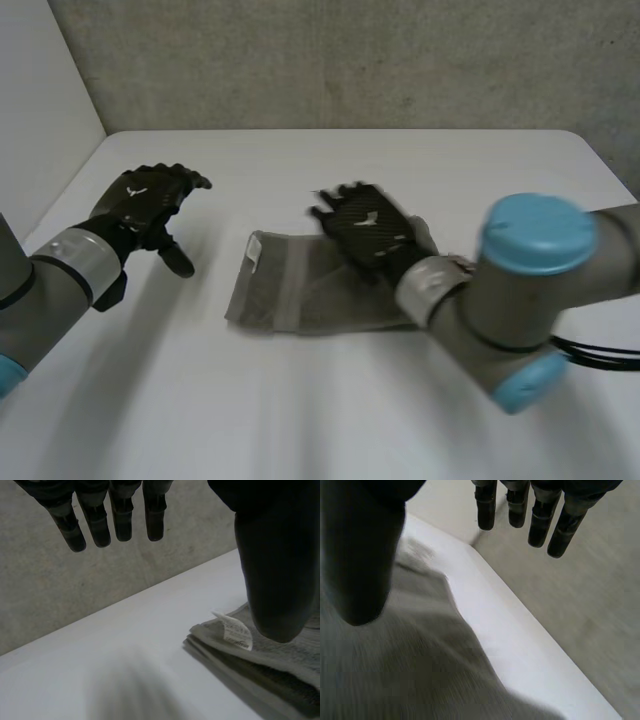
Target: Fold the towel.
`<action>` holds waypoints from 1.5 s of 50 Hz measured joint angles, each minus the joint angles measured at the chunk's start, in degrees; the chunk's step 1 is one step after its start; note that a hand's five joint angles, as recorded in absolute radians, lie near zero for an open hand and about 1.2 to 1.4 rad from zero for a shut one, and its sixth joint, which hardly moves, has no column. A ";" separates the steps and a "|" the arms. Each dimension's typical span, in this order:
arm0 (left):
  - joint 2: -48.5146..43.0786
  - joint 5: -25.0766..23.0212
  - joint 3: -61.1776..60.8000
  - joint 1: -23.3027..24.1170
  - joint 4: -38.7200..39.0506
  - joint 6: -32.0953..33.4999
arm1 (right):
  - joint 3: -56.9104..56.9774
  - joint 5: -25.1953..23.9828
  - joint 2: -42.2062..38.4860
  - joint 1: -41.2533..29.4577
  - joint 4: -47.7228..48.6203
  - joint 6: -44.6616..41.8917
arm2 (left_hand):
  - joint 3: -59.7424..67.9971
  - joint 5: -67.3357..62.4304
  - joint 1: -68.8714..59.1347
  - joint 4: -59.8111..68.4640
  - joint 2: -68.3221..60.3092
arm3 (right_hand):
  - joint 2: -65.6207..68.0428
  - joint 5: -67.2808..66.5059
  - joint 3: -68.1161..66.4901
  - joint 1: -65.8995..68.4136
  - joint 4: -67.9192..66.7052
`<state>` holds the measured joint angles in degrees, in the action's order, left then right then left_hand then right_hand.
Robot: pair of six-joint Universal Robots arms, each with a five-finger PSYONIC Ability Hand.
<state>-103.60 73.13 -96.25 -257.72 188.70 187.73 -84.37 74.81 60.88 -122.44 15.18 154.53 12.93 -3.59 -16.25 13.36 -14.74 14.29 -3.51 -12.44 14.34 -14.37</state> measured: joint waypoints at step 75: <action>-0.11 4.04 -0.81 7.09 1.24 -3.50 | -8.70 -14.31 1.75 -3.10 -3.98 0.71 | 0.00 0.05 0.00 0.00 0.03 | 59.80 -61.45 0.00 57.86 0.00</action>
<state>-103.71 77.17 -97.06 -250.63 189.94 184.23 -93.08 60.49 62.63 -125.55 11.20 155.24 12.93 -3.53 -16.25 13.36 -14.71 74.10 -64.96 -12.44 72.21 -14.37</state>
